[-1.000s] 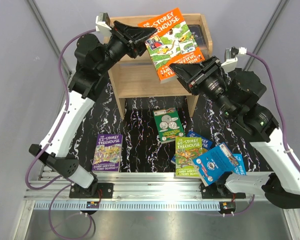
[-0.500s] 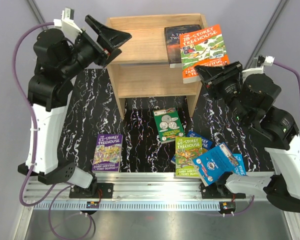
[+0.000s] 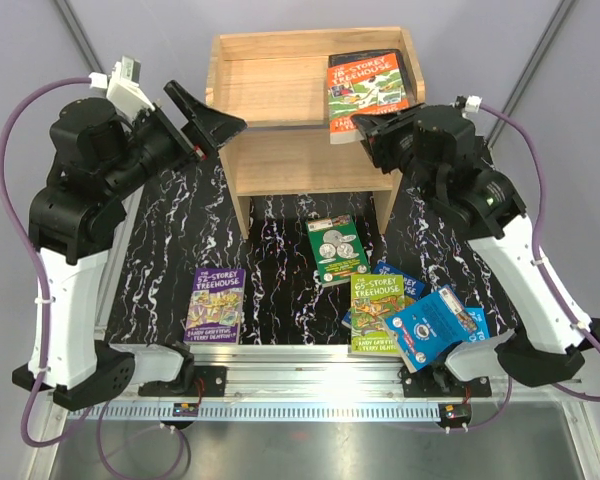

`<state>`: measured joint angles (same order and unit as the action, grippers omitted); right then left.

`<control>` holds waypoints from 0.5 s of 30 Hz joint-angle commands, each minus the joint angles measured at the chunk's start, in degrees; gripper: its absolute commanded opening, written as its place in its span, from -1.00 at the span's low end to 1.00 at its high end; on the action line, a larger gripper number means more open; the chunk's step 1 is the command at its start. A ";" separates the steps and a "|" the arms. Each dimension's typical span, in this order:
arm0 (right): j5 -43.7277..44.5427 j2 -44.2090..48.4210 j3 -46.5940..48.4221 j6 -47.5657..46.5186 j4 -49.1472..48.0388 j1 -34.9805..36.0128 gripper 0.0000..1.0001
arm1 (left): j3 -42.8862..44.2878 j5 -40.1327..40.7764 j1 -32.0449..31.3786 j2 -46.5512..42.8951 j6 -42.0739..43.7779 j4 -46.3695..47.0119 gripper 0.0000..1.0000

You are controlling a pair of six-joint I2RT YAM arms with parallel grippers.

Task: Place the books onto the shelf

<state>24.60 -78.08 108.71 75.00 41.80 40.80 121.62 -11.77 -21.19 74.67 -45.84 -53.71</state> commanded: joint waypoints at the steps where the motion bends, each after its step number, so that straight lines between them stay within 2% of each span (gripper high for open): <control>1: -2.44 -0.13 4.93 5.51 -2.34 -3.96 -1.00 | -2.96 0.34 0.10 -3.13 3.31 0.62 0.97; 4: -3.76 -1.45 6.60 5.42 -2.34 -6.60 -1.00 | -4.29 -0.18 0.01 -4.10 3.74 1.07 0.97; 5: -4.38 -1.81 7.04 5.42 -2.51 -7.30 -0.73 | -4.11 -0.53 0.10 -4.10 3.83 0.98 0.98; 7: -6.31 -3.21 8.10 5.24 -2.51 -9.23 -0.37 | -3.59 -0.71 0.01 -3.84 4.27 0.98 0.97; 8: -6.84 -3.56 9.58 5.16 -2.51 -9.68 -0.13 | -3.15 -0.88 0.10 -3.83 4.53 0.98 0.97; 9: -7.63 -4.61 10.38 4.98 -2.51 -10.29 0.36 | -2.97 -1.06 0.10 -3.40 4.62 0.89 0.97; 10: -8.77 -5.06 11.26 4.98 -2.25 -11.08 0.55 | -2.71 -1.15 0.18 -3.22 4.71 0.89 0.97; 11: -9.48 -5.58 13.01 5.07 -2.25 -11.61 0.87 | -2.18 -1.41 0.18 -2.87 4.89 0.98 0.97; 12: -11.57 -6.46 14.94 5.41 -2.08 -12.57 0.99 | -1.40 -1.50 0.27 -2.43 5.06 0.81 0.97; 15: -15.01 -8.57 18.55 6.82 1.25 -13.81 1.00 | -0.25 -2.55 0.53 -1.12 5.24 0.80 0.98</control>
<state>13.87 -85.62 122.02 80.03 43.40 28.18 118.61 -12.19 -21.08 72.51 -42.22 -54.48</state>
